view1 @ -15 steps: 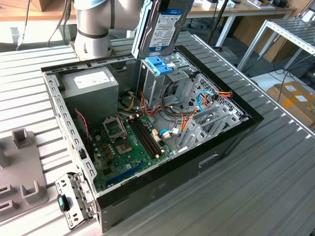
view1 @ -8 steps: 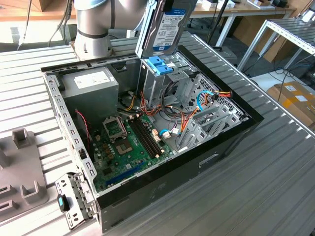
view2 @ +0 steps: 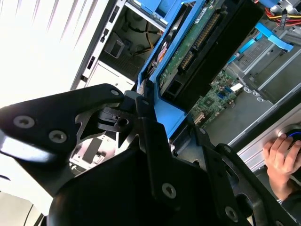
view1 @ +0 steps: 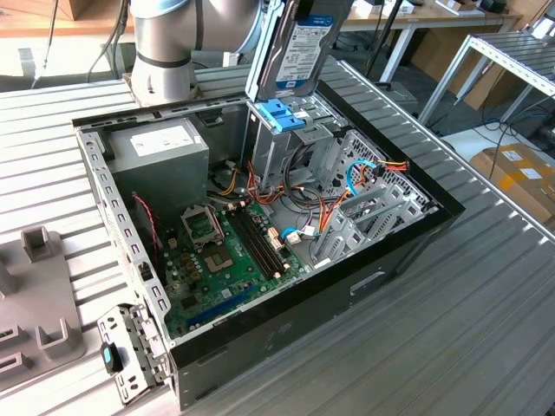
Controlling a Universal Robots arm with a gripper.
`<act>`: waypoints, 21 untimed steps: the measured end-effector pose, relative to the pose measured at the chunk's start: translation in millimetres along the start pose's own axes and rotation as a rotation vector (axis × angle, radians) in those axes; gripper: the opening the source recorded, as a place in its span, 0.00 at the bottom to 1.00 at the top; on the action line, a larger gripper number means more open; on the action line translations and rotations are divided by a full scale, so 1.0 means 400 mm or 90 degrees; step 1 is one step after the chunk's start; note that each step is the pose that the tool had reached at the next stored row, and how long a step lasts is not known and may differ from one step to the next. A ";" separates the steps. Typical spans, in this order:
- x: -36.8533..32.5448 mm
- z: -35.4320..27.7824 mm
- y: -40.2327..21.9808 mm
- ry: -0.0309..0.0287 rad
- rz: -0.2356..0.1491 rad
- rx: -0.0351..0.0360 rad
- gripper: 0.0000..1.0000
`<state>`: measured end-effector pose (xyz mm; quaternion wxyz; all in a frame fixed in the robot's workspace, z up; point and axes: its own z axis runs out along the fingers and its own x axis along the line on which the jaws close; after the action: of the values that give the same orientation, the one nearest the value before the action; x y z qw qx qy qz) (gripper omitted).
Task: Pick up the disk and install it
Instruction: 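Pick up the disk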
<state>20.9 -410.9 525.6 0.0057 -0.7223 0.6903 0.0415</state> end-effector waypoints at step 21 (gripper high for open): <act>0.031 -0.003 -0.041 0.0000 0.000 0.0000 0.37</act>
<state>37.9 -422.8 525.3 0.0057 -0.7223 0.6903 0.0415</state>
